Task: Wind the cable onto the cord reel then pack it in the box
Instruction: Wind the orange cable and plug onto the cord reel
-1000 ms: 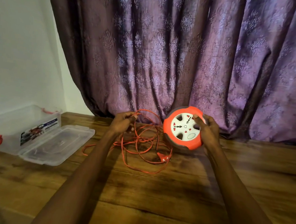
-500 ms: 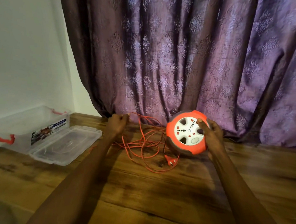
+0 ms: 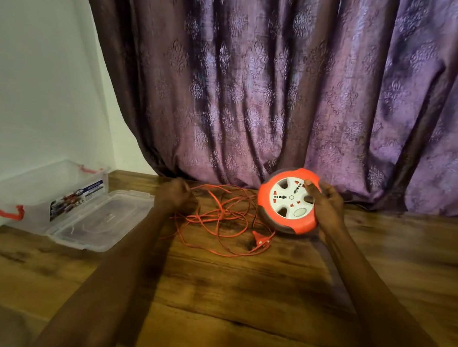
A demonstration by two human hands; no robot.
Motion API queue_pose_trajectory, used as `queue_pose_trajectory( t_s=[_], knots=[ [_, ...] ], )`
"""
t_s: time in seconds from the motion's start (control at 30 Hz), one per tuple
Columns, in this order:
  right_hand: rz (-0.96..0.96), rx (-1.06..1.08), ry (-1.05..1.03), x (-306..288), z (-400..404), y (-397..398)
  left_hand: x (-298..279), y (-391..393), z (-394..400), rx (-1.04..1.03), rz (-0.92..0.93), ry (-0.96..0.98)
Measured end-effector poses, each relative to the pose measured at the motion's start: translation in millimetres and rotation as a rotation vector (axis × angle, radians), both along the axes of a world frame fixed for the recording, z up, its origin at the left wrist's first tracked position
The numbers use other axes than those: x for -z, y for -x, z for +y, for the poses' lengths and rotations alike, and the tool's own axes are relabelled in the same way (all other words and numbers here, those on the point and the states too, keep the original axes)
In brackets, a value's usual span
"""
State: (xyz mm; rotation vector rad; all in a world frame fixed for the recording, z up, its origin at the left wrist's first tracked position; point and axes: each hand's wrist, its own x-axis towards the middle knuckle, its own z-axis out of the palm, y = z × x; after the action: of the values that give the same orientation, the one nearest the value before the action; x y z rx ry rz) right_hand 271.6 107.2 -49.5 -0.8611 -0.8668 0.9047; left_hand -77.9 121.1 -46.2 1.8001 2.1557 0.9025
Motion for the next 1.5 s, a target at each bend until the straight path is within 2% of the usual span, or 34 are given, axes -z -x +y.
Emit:
queue_pose_trajectory(
  t_s=[0.13,0.27,0.37,0.6,0.87,1.07,1.2,1.27,1.33,1.4,1.5],
  knots=[
    [0.021,0.004,0.000,3,-1,6,-7,-26,-3,0.182,-0.451,0.078],
    [0.043,0.046,0.000,4,0,15,-18,-48,-8,0.245,-0.551,0.126],
    [0.064,0.035,-0.007,4,0,22,-27,-62,-12,0.374,-0.660,0.161],
    [-0.170,-0.109,-0.075,-1,-4,38,-49,-77,-16,0.527,-0.537,0.016],
    [-0.447,-0.194,-0.174,-3,-7,49,-54,-79,-18,0.671,-0.663,0.056],
    [-0.614,-0.198,-0.254,-3,-6,52,-58,-82,-14,0.763,-0.482,-0.046],
    [-0.703,-0.217,-0.356,-5,-6,55,-58,-82,-3,0.670,-0.282,-0.121],
    [-0.822,-0.216,-0.411,-8,-6,52,-57,-81,1,0.658,-0.239,-0.130],
    [-1.037,-0.158,-0.436,-12,-5,47,-55,-79,4,0.659,-0.241,-0.125],
    [-1.251,-0.121,-0.393,-20,-5,45,-56,-78,6,0.661,-0.243,-0.128],
    [-1.452,-0.140,-0.290,-39,-5,49,-56,-77,6,0.665,-0.247,-0.123]
  ],
)
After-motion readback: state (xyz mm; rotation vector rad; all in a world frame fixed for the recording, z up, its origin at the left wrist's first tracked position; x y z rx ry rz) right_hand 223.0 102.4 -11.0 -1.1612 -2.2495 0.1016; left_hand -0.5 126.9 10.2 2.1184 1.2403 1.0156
